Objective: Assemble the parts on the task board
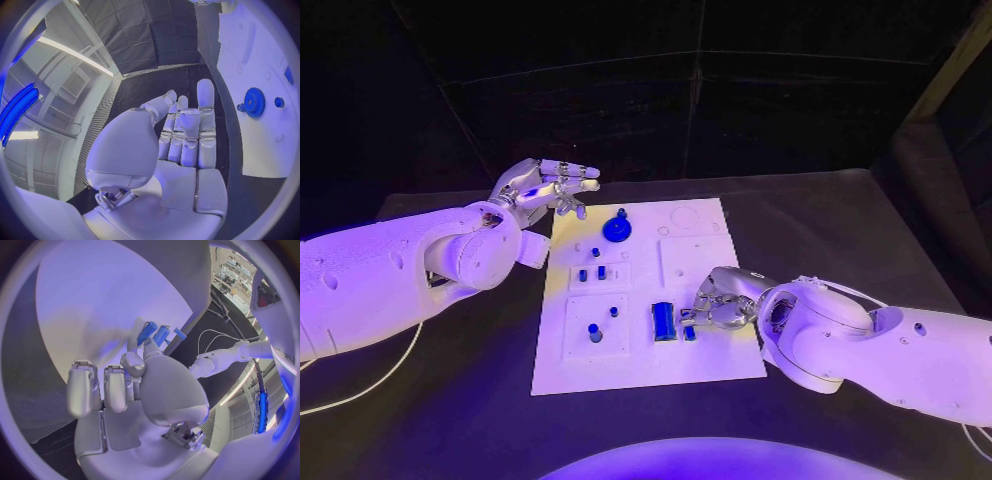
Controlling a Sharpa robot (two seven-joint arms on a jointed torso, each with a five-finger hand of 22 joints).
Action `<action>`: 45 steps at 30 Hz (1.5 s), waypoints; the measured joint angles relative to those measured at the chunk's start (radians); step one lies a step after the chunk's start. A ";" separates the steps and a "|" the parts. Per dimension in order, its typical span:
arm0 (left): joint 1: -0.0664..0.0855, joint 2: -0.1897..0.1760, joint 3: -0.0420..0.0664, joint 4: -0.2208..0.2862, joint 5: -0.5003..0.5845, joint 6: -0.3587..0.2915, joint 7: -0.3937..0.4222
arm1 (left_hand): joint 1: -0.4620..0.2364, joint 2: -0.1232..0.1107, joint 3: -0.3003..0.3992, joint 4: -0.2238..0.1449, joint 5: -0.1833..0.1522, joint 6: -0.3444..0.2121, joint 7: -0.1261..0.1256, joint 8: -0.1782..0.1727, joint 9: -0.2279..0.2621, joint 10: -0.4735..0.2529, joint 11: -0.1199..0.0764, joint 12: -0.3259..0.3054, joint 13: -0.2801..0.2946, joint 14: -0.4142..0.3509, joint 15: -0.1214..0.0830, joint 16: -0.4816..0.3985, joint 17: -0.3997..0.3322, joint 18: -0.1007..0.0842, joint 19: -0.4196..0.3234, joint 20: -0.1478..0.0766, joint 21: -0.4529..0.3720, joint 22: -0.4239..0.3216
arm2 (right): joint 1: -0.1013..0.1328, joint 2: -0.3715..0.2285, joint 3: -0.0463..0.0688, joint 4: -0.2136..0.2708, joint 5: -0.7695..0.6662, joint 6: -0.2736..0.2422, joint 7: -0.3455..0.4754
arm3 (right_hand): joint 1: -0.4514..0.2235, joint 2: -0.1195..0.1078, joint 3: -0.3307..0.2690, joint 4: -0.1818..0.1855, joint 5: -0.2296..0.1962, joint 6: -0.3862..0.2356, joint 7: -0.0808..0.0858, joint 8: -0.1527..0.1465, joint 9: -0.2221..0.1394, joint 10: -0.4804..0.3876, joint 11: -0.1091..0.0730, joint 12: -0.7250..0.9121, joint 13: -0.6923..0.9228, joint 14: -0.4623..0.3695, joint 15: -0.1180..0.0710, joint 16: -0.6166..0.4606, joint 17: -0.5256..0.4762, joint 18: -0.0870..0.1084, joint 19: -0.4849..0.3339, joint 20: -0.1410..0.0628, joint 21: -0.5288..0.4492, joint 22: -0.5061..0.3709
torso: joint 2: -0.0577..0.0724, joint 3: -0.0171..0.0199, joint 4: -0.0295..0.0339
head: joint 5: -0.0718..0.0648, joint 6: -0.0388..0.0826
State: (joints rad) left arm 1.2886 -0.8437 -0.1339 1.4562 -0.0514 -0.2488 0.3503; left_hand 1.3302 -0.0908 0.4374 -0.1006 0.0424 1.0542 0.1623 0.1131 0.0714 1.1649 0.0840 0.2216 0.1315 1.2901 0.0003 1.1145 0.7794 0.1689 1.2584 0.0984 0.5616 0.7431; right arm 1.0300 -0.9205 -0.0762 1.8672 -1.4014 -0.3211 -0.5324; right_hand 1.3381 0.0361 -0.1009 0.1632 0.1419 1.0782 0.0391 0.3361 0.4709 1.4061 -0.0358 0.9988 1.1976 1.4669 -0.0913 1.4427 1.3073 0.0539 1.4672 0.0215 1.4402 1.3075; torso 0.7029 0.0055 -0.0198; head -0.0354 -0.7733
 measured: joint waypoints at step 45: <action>0.000 -0.001 0.000 0.000 0.000 0.002 -0.002 | 0.000 0.000 0.000 0.000 0.000 -0.004 0.004 0.000 -0.001 -0.004 0.004 0.000 0.001 -0.004 0.004 0.000 -0.003 0.000 0.000 0.000 0.000 -0.001 | -0.001 -0.068 0.000 0.048 0.052 0.080 0.087 | -0.024 0.016 -0.090 0.033 0.009 0.003 0.003 -0.008 0.007 0.003 0.004 -0.004 0.001 0.000 0.000 0.004 0.000 0.000 0.000 0.000 0.000 0.000 | 0.000 -0.0007 0.0012 | -0.005 0.007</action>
State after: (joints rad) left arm 1.2887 -0.8447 -0.1340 1.4567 -0.0514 -0.2472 0.3485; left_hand 1.3302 -0.0908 0.4374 -0.1006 0.0424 1.0505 0.1661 0.1131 0.0708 1.1612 0.0877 0.2216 0.1326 1.2864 0.0040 1.1145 0.7766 0.1688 1.2585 0.0984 0.5616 0.7423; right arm 1.0295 -0.9888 -0.0767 1.9155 -1.3495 -0.2409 -0.4457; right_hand 1.3145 0.0517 -0.1913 0.1958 0.1511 1.0815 0.0424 0.3280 0.4777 1.4096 -0.0321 0.9951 1.1984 1.4669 -0.0912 1.4463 1.3078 0.0539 1.4671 0.0215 1.4401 1.3073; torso 0.7033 0.0048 -0.0185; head -0.0407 -0.7661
